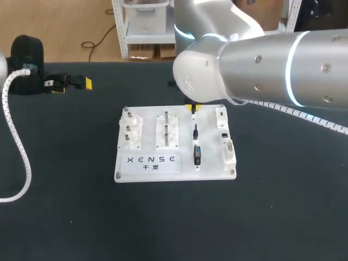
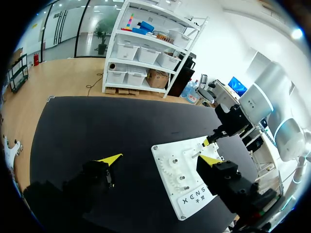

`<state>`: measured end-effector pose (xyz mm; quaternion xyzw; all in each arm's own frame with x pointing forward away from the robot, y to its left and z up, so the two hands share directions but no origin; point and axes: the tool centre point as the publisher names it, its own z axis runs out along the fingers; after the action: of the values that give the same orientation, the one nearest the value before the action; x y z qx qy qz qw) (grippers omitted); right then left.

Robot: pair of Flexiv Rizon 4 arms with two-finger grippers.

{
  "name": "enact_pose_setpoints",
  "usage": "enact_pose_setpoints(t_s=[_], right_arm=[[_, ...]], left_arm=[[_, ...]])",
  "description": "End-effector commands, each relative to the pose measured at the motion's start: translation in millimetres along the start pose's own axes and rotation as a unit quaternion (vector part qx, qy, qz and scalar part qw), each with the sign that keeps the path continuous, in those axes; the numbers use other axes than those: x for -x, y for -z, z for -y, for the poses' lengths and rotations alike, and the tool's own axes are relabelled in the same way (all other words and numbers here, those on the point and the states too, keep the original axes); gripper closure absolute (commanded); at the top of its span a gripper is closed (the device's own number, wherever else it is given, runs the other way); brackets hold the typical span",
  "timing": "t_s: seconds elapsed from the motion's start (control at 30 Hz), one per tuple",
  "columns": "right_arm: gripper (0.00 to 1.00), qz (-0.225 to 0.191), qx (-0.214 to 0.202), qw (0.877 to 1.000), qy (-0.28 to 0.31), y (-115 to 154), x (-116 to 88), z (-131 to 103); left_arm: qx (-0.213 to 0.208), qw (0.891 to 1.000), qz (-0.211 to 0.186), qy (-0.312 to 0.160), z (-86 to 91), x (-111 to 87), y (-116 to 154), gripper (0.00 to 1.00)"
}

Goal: Insert the USB connector, Ethernet cable, and multi-pin plug into their matching sockets one by one.

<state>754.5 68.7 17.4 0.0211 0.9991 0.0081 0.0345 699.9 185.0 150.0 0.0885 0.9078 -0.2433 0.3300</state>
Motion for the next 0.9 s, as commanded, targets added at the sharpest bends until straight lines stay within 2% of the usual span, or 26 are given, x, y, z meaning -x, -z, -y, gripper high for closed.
enact_pose_setpoints(t_s=[0.03, 0.5, 0.7, 0.9], right_arm=[[1.0, 0.011, 0.001, 1.0, 0.001, 4.0, -3.2, 1.0], [1.0, 0.04, 0.014, 0.999, -0.003, 28.0, -4.7, 9.5], [1.0, 0.047, 0.017, 0.999, -0.017, 36.9, -5.7, 28.9], [1.0, 0.047, 0.008, 0.999, -0.026, 35.0, -10.2, 50.8]], left_arm=[[0.0, 1.0, 0.0, 0.0, 0.0, 0.0, 0.0, 0.0], [0.0, 1.0, 0.0, 0.0, 0.0, 0.0, 0.0, 0.0], [0.0, 1.0, 0.0, 0.0, 0.0, 0.0, 0.0, 0.0], [0.0, 1.0, 0.0, 0.0, 0.0, 0.0, 0.0, 0.0]])
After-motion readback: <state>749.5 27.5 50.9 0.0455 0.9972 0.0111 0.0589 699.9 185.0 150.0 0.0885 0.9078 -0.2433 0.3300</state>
